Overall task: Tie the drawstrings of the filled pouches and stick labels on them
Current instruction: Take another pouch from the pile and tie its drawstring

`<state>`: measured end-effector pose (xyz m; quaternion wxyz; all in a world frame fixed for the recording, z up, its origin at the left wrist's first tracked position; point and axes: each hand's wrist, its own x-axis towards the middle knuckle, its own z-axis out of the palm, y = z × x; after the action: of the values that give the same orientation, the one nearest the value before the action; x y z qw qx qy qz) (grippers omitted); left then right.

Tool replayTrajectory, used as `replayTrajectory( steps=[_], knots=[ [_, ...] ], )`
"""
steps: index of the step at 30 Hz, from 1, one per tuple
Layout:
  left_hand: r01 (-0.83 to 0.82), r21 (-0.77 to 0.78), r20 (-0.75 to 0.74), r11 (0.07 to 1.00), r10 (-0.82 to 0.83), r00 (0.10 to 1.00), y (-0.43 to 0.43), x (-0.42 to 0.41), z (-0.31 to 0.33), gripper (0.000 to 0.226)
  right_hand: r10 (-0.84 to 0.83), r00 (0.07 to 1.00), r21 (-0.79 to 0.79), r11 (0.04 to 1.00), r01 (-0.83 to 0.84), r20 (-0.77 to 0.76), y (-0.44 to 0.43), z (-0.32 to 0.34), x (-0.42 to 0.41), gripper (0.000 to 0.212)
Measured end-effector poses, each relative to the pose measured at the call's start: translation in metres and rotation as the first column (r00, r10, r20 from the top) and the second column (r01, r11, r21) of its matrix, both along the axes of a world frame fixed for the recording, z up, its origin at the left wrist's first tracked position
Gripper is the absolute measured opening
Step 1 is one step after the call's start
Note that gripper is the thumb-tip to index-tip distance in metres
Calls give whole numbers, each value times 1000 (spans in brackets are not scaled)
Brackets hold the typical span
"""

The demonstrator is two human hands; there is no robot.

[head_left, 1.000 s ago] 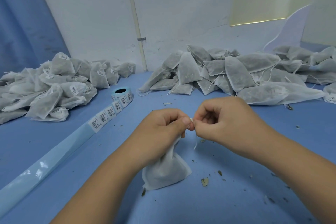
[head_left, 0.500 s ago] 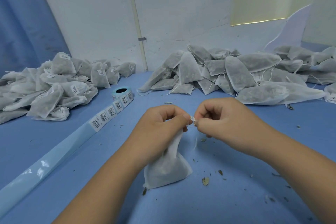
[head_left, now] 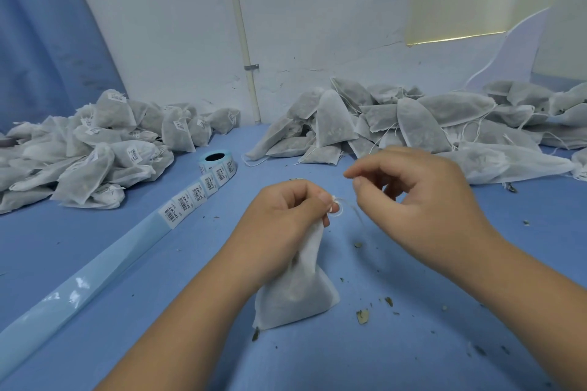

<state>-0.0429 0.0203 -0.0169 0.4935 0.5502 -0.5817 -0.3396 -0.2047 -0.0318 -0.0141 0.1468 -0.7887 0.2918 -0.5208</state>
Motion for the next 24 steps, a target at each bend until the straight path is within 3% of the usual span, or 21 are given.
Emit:
replayTrajectory(
  steps=[7, 16, 20, 24],
  knots=[
    [-49, -64, 40, 997, 52, 998, -2, 0, -2, 21, -21, 983, -15, 1000, 19, -182, 4, -6, 5, 5],
    [-109, -86, 141, 990, 120, 983, -3, 0, -5, 31, -69, 956, 14, 997, 76, -285, 6, -11, 8, 15],
    [-133, -80, 147, 988, 144, 979, -3, -1, -5, 36, -101, 972, 4, 995, 104, -213, 7, -10, 8, 10],
    [-126, -76, 143, 989, 136, 980, -3, -2, -4, 36, -119, 965, -46, 993, 111, -234, 10, -9, 9, 5]
  ],
)
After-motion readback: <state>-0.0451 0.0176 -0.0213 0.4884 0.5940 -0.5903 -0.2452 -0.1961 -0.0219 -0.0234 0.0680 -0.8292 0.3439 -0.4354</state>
